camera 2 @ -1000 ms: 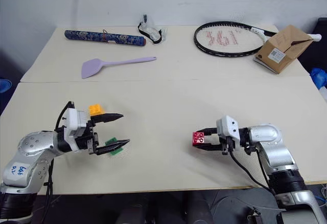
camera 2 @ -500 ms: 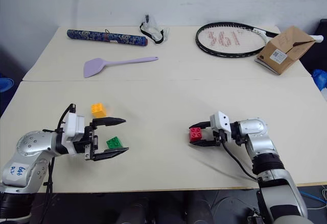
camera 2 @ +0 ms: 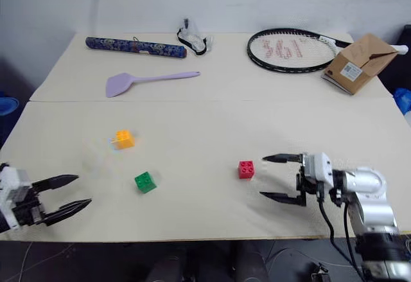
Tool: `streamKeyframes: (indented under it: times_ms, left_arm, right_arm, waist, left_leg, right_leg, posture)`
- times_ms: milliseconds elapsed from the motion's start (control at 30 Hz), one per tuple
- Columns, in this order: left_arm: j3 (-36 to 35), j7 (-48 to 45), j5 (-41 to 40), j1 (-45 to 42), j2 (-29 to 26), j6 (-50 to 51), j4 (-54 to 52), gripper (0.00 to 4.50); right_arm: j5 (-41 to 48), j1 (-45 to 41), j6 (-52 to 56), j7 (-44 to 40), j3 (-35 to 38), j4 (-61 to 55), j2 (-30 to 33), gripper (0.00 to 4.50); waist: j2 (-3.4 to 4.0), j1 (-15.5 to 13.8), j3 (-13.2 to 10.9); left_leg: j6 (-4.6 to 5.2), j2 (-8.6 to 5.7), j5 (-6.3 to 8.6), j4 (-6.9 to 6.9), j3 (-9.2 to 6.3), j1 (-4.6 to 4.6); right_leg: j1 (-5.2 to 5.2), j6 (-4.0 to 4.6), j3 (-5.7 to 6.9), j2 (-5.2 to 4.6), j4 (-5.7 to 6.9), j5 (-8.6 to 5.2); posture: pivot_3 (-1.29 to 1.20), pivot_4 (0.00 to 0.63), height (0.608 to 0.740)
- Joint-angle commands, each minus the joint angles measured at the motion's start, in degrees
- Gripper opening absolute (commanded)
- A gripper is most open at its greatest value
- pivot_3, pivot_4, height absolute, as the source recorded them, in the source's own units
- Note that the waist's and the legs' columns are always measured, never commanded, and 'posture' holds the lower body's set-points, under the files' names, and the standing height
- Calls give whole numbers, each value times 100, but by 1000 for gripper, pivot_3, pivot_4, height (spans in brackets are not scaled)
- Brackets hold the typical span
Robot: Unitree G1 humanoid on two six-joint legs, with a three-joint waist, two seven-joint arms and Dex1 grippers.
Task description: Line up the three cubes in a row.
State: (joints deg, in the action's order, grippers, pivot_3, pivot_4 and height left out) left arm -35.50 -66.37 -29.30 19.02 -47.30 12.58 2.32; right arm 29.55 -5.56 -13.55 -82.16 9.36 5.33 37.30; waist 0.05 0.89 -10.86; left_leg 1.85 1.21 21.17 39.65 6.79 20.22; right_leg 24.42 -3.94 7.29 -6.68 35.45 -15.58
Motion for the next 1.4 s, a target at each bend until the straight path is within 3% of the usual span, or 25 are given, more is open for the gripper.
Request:
streamKeyframes:
  times_ms: [33,300,467,567,833,1133,1267,1400]
  left_arm:
    - [-51,-18,-76,2,158,-253,-145,4500]
    - [1093,615,-43,-500,958,-250,-1526,4500]
    - [2122,1397,590,-1154,1695,-389,-1281,4500]
    - [2343,1553,799,-1390,1855,-678,-1044,3912]
    - [2683,1327,803,-1604,1548,-576,-1070,1497]
    - [3835,388,833,-3612,1420,-46,-771,1513]
    - [4616,-34,1257,-4759,1804,-261,254,1513]
    - [5209,-131,2005,-5552,2343,-1294,1733,1513]
  right_arm:
    - [262,189,113,108,192,-300,44,4475]
    - [473,234,342,220,34,-1016,-9,4475]
    - [235,275,60,85,-270,-1160,-79,4475]
    - [202,252,37,149,-280,-1143,-77,4500]
    - [81,335,-126,341,-43,-1129,27,4500]
    - [135,747,-153,663,319,-1296,150,4500]
    - [214,929,-46,805,509,-1483,217,4500]
    - [230,1207,11,945,727,-1686,285,4500]
  waist:
    - [0,-25,0]
    - [4,-82,0]
    - [6,-87,8]
    - [6,-82,9]
    - [7,-89,8]
    - [7,-229,9]
    - [7,-234,9]
    - [6,-240,8]
  left_leg:
    - [-1,0,2,0,2,0]
    - [-1,0,4,0,2,0]
    - [0,-2,3,0,8,-2]
    - [1,-3,2,1,14,-2]
    - [3,-1,0,4,14,-3]
    - [7,-4,-1,28,12,2]
    - [11,-8,-4,33,12,4]
    - [18,-18,-8,34,16,4]
  right_leg:
    - [3,0,-3,-2,2,0]
    - [5,3,-7,-5,5,0]
    - [2,1,-5,4,7,0]
    - [4,1,-5,8,9,1]
    - [3,1,-7,8,8,0]
    - [-3,-2,-4,8,17,2]
    - [-5,-3,0,16,18,3]
    - [-6,-6,12,38,17,4]
  posture:
    - [0,150,740]
    - [0,150,740]
    - [0,150,740]
    - [0,150,740]
    - [0,150,740]
    - [0,150,740]
    - [0,150,740]
    - [0,150,740]
